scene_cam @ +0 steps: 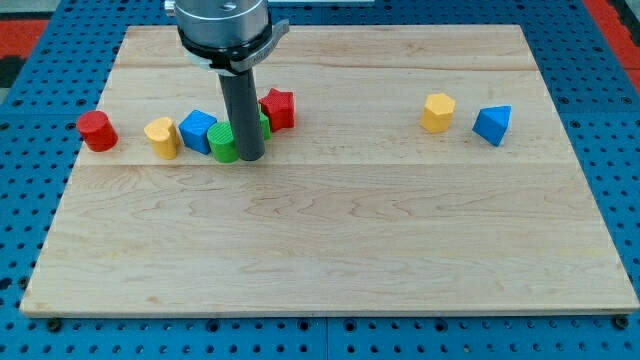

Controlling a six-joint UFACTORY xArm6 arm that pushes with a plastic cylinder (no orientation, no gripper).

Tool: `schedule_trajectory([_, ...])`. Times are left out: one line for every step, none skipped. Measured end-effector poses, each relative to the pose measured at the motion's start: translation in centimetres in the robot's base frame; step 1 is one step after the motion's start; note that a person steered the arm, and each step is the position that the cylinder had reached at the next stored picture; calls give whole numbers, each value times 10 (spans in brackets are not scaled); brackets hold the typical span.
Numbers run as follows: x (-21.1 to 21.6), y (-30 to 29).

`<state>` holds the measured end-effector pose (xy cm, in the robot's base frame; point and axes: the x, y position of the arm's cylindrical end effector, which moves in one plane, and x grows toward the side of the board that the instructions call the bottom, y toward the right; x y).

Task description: Push the red circle to the yellow heart

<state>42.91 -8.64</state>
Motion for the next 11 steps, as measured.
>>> schedule_trajectory([4,-4])
schedule_trajectory([10,-27])
schedule_trajectory([4,-65])
schedule_trajectory([-9,-63])
schedule_trajectory([18,-56])
schedule_trajectory([43,-153])
schedule_trajectory([35,-216])
schedule_trajectory([29,-219])
schedule_trajectory([16,-218])
schedule_trajectory([-24,-218])
schedule_trajectory([-40,-214])
